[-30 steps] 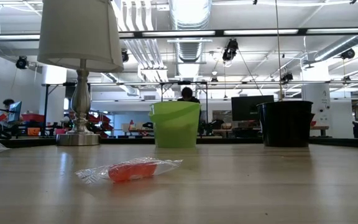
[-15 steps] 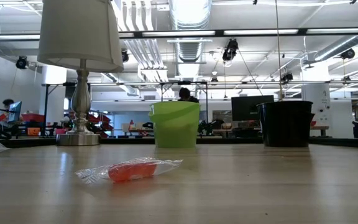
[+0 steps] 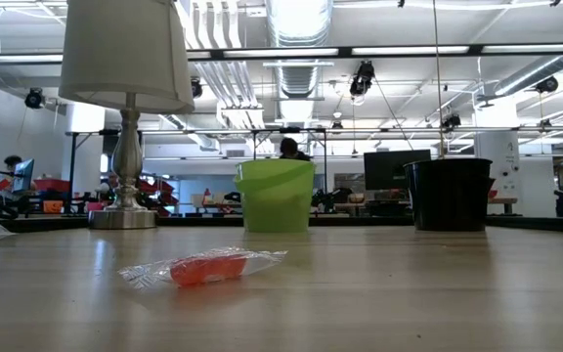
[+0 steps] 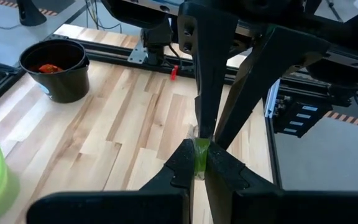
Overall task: Sort candy
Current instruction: Put the bottom right green gummy candy into the violet bucket
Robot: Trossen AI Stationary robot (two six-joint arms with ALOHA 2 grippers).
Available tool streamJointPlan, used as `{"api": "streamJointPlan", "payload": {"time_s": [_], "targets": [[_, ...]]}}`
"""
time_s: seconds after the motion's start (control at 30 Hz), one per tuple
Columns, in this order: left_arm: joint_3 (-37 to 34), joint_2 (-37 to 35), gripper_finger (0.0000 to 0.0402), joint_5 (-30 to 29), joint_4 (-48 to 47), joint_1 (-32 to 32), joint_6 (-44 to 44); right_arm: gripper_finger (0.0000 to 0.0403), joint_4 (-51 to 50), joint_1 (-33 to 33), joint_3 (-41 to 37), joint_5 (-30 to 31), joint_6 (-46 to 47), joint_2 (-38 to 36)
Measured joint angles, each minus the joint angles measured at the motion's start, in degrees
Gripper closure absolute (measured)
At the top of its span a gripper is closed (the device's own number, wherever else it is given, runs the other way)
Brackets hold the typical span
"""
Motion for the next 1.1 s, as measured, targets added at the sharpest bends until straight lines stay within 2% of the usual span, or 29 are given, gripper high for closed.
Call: {"api": "streamJointPlan", "payload": {"time_s": [0.53,0.7,1.1], "targets": [[0.0,-0.02,0.0398,-0.15,-0.25,0.07,-0.22,0.039,0.15,-0.65,-0.01,0.81,1.67,0.44],[0.0,-0.02,0.0398,-0.15,-0.53,0.07,-0.12,0.039,0.09,-0.68,-0.02,1.28,6.41,0.44],[0.0,-0.02,0.0398,-0.13,-0.63,0.07,0.56,0.039,0.1,-0.72,-0.04,1.29,5.43,0.46]]}}
